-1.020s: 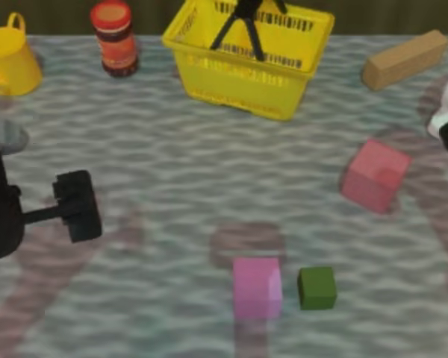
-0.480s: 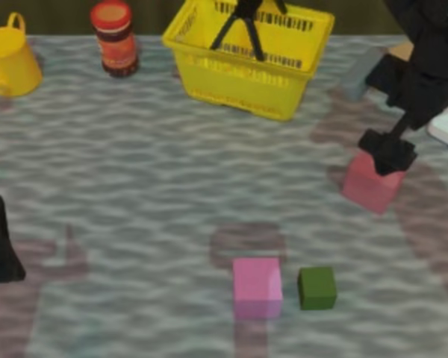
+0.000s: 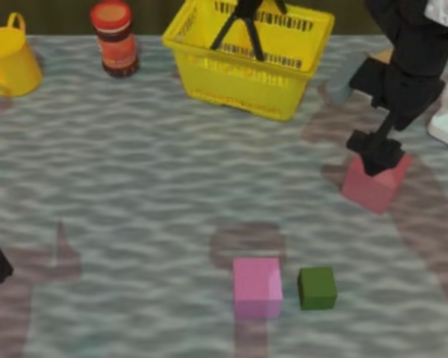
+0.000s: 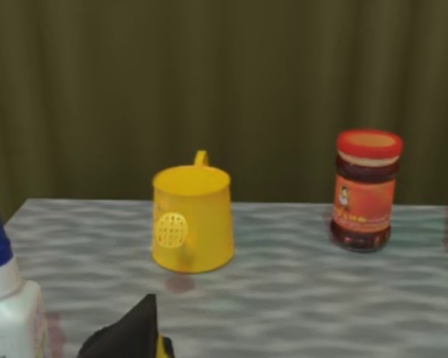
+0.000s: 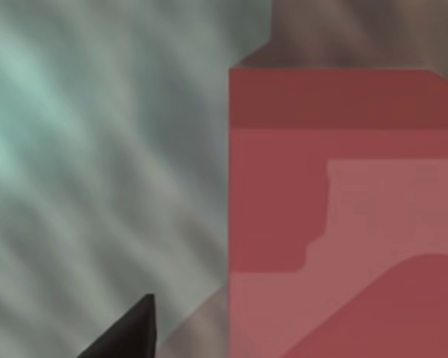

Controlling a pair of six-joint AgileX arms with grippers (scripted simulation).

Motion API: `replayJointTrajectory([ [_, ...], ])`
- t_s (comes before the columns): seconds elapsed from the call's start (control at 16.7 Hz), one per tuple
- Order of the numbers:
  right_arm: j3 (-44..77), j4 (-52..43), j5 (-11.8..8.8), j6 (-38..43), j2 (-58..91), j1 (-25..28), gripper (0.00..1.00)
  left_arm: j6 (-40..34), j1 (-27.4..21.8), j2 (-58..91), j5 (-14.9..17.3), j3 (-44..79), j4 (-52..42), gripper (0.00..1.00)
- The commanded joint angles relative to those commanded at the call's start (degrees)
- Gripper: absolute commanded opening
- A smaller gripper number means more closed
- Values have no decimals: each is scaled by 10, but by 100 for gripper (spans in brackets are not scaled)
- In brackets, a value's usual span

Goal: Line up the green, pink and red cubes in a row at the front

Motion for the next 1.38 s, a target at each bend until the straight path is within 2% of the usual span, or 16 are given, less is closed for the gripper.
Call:
replayJointTrajectory([
  [0.24,-20,24,0,0,6,-1,100,0,0,0,0,0,0,100],
  [0.6,-108,161,1,2,49,1,100,0,0,0,0,0,0,100],
  [0.9,-118,173,1,2,55,1,100,0,0,0,0,0,0,100],
  [1.38,-118,173,1,2,55,1,40,0,0,0,0,0,0,100],
])
